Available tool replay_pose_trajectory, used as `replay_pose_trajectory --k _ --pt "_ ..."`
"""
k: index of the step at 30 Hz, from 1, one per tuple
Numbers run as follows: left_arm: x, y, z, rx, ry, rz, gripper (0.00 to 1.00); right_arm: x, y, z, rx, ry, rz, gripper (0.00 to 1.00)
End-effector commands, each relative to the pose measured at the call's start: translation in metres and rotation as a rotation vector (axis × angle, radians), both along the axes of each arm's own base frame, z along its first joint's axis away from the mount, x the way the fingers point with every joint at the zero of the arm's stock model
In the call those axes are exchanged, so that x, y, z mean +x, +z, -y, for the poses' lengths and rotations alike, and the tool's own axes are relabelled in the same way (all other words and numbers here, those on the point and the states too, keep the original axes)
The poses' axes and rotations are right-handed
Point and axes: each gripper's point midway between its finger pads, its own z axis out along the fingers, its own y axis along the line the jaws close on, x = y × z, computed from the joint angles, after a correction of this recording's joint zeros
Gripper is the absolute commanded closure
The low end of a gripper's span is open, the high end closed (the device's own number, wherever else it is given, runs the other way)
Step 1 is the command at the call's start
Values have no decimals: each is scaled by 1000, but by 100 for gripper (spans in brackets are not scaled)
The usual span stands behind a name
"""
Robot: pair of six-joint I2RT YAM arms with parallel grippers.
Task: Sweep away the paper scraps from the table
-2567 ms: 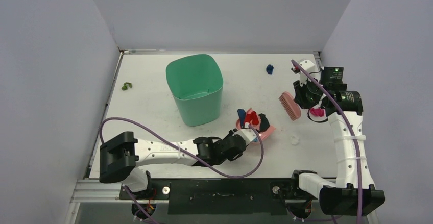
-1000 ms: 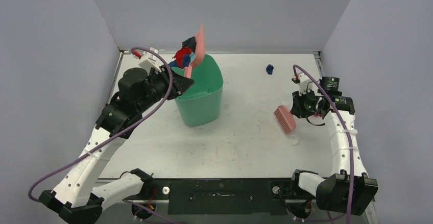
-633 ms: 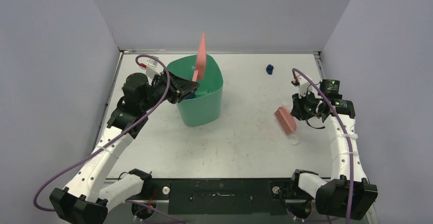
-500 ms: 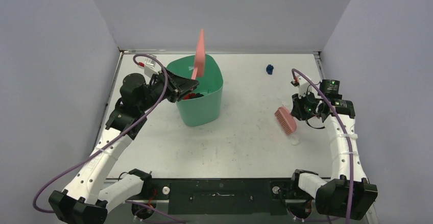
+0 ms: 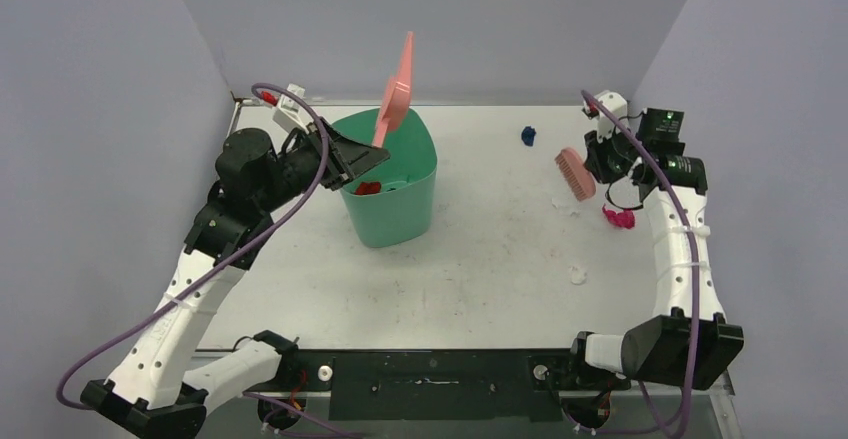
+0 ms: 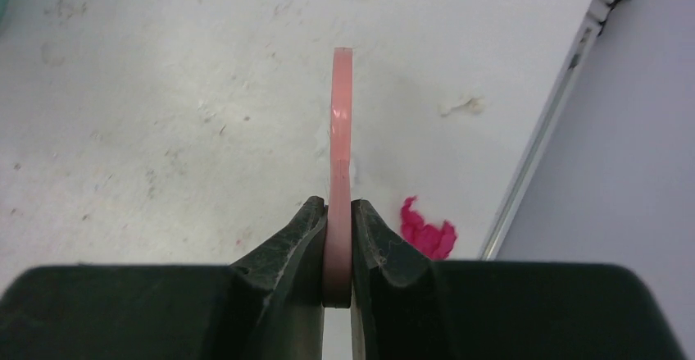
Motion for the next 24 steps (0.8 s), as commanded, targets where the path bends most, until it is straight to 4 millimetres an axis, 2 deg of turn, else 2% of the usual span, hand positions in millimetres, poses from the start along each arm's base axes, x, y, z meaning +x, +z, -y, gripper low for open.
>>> replay_pose_trajectory --k 1,2,6,9,12,18,24 --pt "-9 18 -2 181 -2 162 100 68 42 12 -51 -20 189 95" --pt "-13 17 2 213 -23 174 100 81 44 12 -64 -23 206 95" --pt "-28 -12 18 384 -115 175 100 128 42 2 -168 -9 280 95" --pt "-35 -44 9 575 -133 154 100 157 52 -11 -256 26 330 95" --pt "-56 -63 10 710 -219 208 100 187 53 -29 -319 75 366 95" --pt "-111 -104 19 907 -457 266 100 240 20 -57 -460 162 406 95" --pt "-152 -159 22 1065 -598 240 100 286 -29 -79 -652 277 429 95"
